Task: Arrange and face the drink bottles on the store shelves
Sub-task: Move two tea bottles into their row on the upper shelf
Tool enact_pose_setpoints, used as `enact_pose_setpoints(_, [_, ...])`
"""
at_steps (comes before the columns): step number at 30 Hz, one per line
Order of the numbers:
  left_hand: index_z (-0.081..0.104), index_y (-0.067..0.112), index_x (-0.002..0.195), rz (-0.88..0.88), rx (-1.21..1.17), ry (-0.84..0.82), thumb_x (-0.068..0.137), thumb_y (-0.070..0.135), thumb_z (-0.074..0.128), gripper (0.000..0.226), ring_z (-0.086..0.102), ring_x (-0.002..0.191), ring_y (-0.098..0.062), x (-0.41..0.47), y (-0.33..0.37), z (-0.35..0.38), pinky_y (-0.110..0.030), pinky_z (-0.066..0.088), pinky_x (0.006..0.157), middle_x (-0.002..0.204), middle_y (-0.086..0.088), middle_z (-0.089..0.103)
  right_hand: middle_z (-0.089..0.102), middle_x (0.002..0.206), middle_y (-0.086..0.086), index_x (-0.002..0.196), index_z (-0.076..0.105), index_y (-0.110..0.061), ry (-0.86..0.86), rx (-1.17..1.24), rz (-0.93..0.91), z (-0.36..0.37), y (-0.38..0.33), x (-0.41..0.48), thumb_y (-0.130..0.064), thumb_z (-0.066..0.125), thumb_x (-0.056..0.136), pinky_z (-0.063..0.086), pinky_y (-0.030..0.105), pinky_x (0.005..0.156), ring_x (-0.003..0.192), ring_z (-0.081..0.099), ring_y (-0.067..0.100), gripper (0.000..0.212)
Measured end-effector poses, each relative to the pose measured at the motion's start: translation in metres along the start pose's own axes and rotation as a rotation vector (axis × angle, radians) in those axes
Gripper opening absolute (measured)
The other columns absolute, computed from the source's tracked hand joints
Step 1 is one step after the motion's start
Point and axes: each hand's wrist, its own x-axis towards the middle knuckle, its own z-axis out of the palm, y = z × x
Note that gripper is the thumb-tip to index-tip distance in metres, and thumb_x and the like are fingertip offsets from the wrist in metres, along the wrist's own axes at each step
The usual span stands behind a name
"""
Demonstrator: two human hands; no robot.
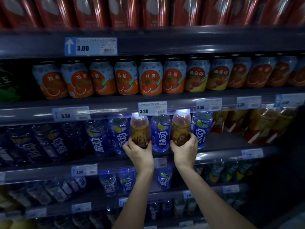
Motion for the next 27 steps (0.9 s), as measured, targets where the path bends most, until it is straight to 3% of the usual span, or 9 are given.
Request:
enact_pose_setpoints(4, [0.044, 0.005, 0.127, -0.003, -0.050, -0.005, 0.070, 0.021, 0.084, 0.072, 0.049, 0.102, -0.019, 0.002, -0.002, -0.004, -0.028, 0.044, 0.090, 0.121, -0.006, 0.038, 0.054, 0.122, 0.005, 0.127, 0.046, -0.010, 0.006, 0.083, -0.035, -0.005, 0.001, -0.003, -0.020, 0.087, 0.067, 0.042, 0.025, 0.086, 0.109, 0.055, 0.020, 0.074])
enact_pose_setpoints(9, [0.047, 0.016, 0.118, 0.009, -0.097, 0.019, 0.067, 0.025, 0.084, 0.064, 0.050, 0.098, -0.013, 0.000, -0.007, -0.012, -0.021, 0.039, 0.087, 0.114, 0.007, 0.033, 0.048, 0.112, -0.004, 0.120, 0.046, -0.016, -0.015, 0.136, -0.132, -0.014, 0.004, -0.008, -0.012, 0.086, 0.064, 0.036, 0.000, 0.073, 0.100, 0.051, 0.013, 0.069])
enact_pose_setpoints(11, [0.047, 0.016, 0.118, 0.043, -0.088, 0.032, 0.067, 0.026, 0.084, 0.065, 0.050, 0.098, -0.014, 0.000, -0.007, -0.015, -0.021, 0.038, 0.086, 0.113, 0.008, 0.033, 0.047, 0.113, -0.005, 0.122, 0.046, -0.015, -0.021, 0.148, -0.176, -0.017, 0.005, -0.008, -0.010, 0.086, 0.065, 0.032, -0.005, 0.075, 0.101, 0.049, 0.010, 0.069])
enact_pose_setpoints(19, [0.047, 0.013, 0.123, 0.137, -0.032, 0.032, 0.068, 0.026, 0.084, 0.067, 0.043, 0.099, -0.008, -0.032, 0.000, -0.030, -0.015, 0.038, 0.081, 0.115, 0.006, 0.032, 0.051, 0.116, 0.000, 0.123, 0.045, -0.016, -0.042, 0.187, -0.276, -0.037, 0.008, -0.012, -0.013, 0.086, 0.066, 0.029, -0.006, 0.082, 0.103, 0.046, 0.003, 0.070])
enact_pose_setpoints(24, [0.048, 0.010, 0.126, 0.152, 0.018, 0.023, 0.066, 0.027, 0.086, 0.073, 0.046, 0.099, -0.011, -0.076, 0.013, -0.019, -0.025, 0.044, 0.082, 0.113, 0.004, 0.034, 0.047, 0.111, -0.002, 0.121, 0.045, -0.014, -0.061, 0.218, -0.301, -0.068, 0.026, -0.004, -0.021, 0.085, 0.069, 0.032, -0.003, 0.080, 0.096, 0.043, -0.011, 0.066])
enact_pose_setpoints(27, [0.051, 0.008, 0.122, 0.217, 0.000, 0.002, 0.064, 0.022, 0.087, 0.070, 0.050, 0.096, -0.013, -0.104, 0.030, 0.004, -0.023, 0.046, 0.079, 0.110, 0.003, 0.037, 0.046, 0.110, -0.002, 0.121, 0.043, -0.019, -0.102, 0.216, -0.289, -0.094, 0.045, 0.010, -0.025, 0.082, 0.072, 0.037, 0.001, 0.080, 0.097, 0.048, 0.000, 0.063])
